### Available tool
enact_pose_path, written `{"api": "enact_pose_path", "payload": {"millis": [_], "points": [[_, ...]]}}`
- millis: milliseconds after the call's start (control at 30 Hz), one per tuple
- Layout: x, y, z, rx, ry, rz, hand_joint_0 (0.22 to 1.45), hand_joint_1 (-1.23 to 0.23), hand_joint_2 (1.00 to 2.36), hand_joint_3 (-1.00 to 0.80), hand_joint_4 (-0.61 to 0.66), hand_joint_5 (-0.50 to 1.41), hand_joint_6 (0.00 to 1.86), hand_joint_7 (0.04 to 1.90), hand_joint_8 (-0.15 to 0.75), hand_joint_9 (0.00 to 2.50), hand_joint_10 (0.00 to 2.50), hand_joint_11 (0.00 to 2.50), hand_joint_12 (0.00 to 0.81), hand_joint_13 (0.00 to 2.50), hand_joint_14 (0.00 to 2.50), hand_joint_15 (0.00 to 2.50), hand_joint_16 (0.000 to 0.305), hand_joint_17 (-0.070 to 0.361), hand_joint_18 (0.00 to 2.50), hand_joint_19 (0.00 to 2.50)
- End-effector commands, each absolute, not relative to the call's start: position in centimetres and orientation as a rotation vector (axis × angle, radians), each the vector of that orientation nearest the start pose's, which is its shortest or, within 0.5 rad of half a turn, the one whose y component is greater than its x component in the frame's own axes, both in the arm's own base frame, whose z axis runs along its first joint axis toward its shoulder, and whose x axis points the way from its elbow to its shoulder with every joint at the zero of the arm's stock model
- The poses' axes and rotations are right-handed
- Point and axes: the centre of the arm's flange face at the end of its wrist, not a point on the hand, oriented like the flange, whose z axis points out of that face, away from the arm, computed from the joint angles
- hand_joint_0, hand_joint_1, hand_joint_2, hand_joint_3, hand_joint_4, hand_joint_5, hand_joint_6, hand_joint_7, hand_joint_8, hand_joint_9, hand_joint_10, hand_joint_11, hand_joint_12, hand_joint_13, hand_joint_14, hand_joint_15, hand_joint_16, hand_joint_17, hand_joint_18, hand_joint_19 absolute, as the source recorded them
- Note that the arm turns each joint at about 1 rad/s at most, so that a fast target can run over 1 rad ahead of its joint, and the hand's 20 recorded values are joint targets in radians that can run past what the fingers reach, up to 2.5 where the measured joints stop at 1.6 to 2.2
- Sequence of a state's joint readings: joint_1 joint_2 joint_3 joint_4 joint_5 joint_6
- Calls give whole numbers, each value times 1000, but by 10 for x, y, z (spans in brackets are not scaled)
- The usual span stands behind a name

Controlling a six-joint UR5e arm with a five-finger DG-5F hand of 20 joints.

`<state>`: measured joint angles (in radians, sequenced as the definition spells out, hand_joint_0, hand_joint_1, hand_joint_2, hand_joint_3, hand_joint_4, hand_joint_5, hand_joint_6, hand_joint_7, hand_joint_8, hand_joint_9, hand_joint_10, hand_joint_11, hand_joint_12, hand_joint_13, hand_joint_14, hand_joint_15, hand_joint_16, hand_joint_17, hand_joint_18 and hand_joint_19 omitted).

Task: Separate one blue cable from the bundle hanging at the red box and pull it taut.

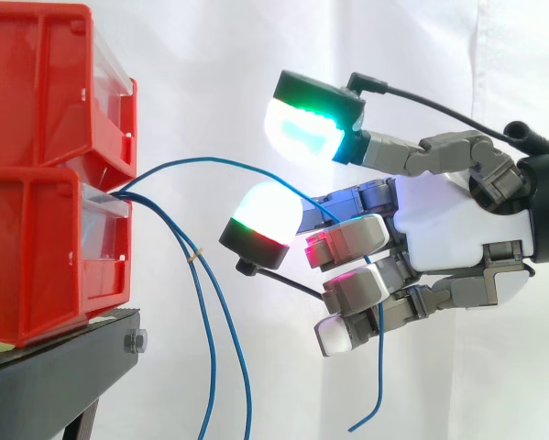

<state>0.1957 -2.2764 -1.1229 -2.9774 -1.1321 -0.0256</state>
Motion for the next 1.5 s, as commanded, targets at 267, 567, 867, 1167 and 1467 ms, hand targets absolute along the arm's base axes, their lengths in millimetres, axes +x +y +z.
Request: {"api": "enact_pose_path", "payload": {"millis": [267, 567, 867, 1167, 1467], "points": [[755, -31, 278, 1344, 1120, 941, 675, -637, 1014, -364, 8, -257, 937, 950, 217, 1157, 224, 1567, 302, 1228, 27, 1158, 48, 107, 755, 706], [755, -30, 278, 1343, 1122, 939, 692, -655, 1018, -311, -66, -256, 947, 1009, 212, 1165, 246, 1573, 299, 1241, 27, 1169, 47, 106, 772, 703], [755, -30, 277, 1349, 1117, 945, 742, -681, 1009, -414, -147, -257, 943, 990, 197, 1176, 220, 1573, 291, 1246, 28, 1162, 46, 103, 772, 700], [754, -29, 277, 1358, 1112, 954, 755, -686, 1009, -411, -208, -258, 940, 1039, 197, 1212, 189, 1590, 287, 1261, 27, 1179, 44, 100, 769, 707], [755, -27, 277, 1360, 1114, 966, 727, -671, 1022, -259, -219, -252, 954, 1130, 198, 1275, 161, 1618, 291, 1294, 26, 1182, 45, 101, 777, 718]]}}
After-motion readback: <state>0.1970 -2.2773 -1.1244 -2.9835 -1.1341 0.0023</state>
